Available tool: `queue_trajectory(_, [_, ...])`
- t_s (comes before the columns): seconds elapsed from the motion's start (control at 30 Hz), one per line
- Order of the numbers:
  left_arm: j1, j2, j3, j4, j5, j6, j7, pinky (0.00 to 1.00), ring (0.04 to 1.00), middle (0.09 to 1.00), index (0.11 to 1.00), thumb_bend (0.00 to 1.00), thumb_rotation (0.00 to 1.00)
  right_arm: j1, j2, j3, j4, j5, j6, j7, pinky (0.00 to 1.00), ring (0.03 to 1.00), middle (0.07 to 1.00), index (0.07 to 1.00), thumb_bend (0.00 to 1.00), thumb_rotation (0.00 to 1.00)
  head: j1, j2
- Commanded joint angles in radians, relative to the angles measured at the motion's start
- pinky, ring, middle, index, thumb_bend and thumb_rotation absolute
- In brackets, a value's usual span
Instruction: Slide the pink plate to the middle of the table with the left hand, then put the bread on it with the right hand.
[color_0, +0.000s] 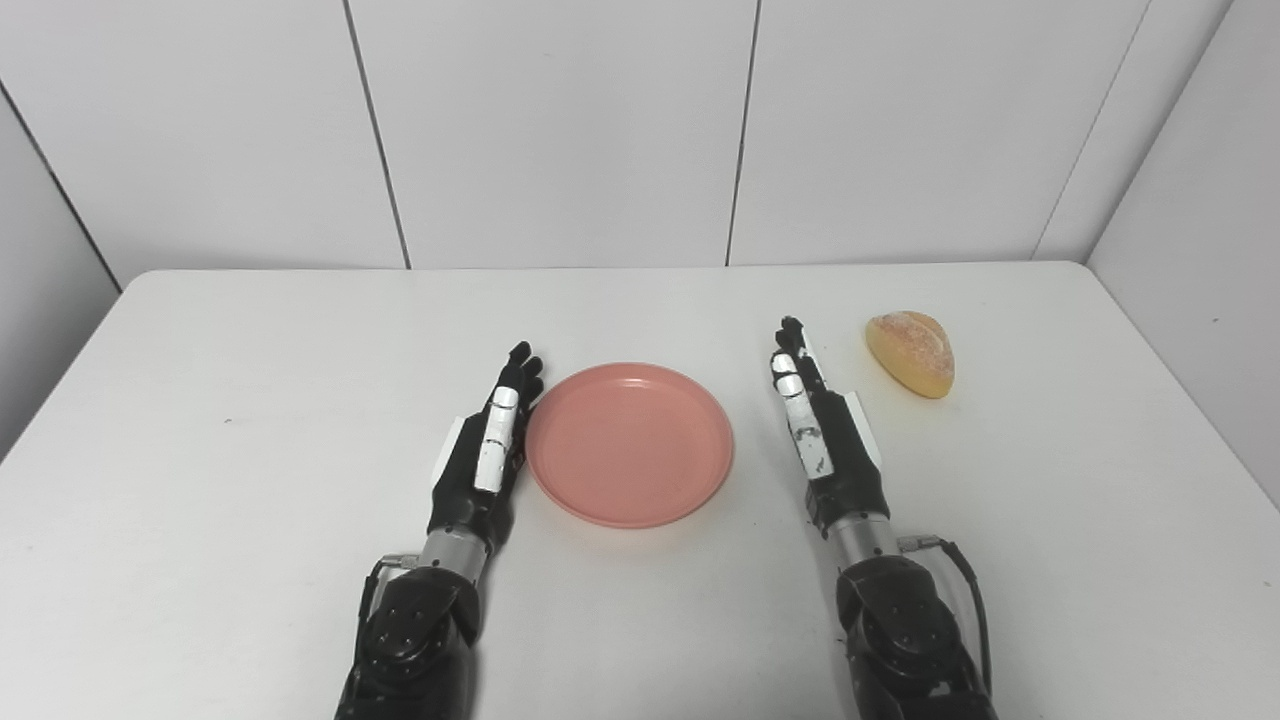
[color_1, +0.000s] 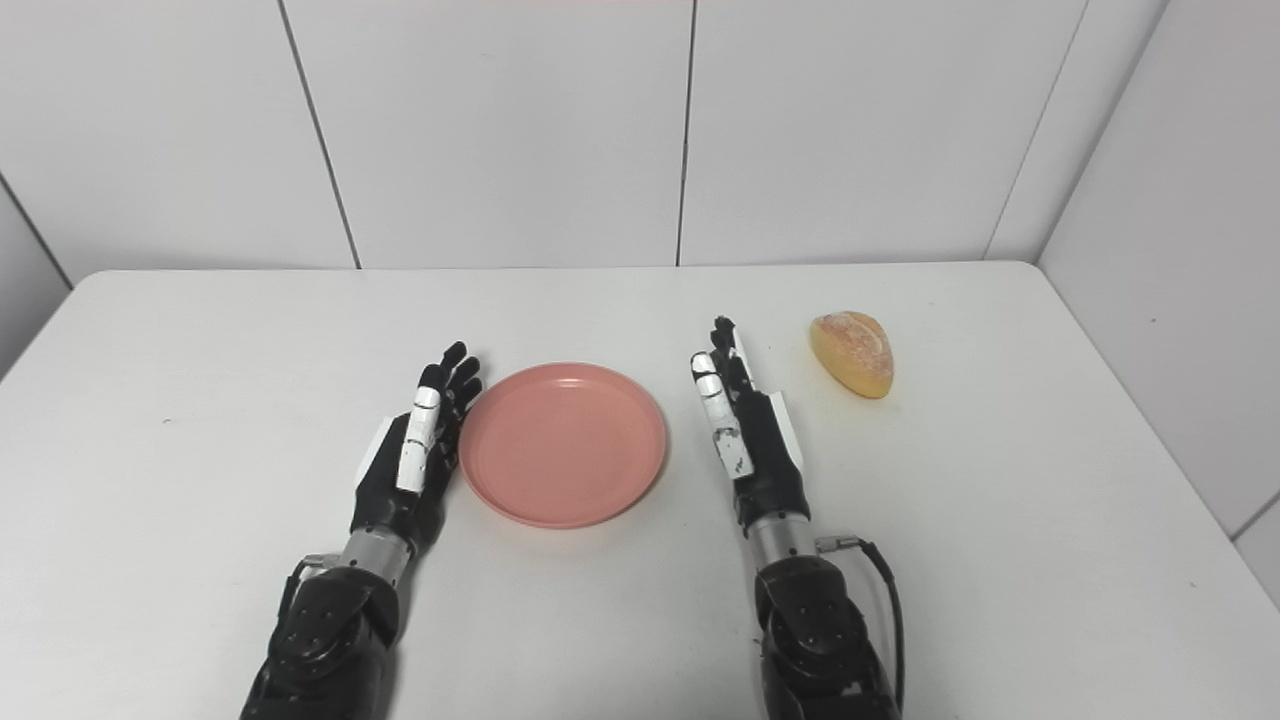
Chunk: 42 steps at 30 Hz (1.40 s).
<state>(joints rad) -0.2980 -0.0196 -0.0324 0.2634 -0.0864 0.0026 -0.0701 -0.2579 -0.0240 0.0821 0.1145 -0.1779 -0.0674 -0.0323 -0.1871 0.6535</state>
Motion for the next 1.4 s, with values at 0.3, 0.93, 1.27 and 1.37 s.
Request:
queue_trajectory(0.3, [-0.059,0.007,0.021,0.063,0.043,-0.071,0.048,1.0,0.99,0.973,0.976,0.6,1.0,-0.098,-0.084,-0.028,-0.054,-0.216,-0.053,-0.136,0.95,0.963,0.959,0.935,0.73,0.9,-0.011,-0.003])
queue_trajectory(0.93, [-0.062,-0.023,0.06,0.045,-0.047,-0.055,0.017,0.95,0.926,0.924,0.923,0.58,1.0,-0.23,-0.226,-0.082,0.078,-0.392,0.059,-0.218,0.72,0.832,0.886,0.876,0.76,0.62,-0.037,-0.019])
queue_trajectory(1.27, [-0.066,-0.018,0.062,0.057,-0.065,-0.059,0.005,0.91,0.902,0.898,0.9,0.6,1.0,-0.303,-0.307,-0.063,0.195,-0.495,0.17,-0.247,0.7,0.826,0.863,0.849,0.83,0.53,-0.054,-0.024])
queue_trajectory(1.37, [-0.065,-0.018,0.061,0.056,-0.066,-0.058,0.003,0.91,0.906,0.902,0.9,0.6,1.0,-0.316,-0.325,-0.052,0.222,-0.514,0.185,-0.251,0.73,0.837,0.862,0.849,0.84,0.48,-0.058,-0.024])
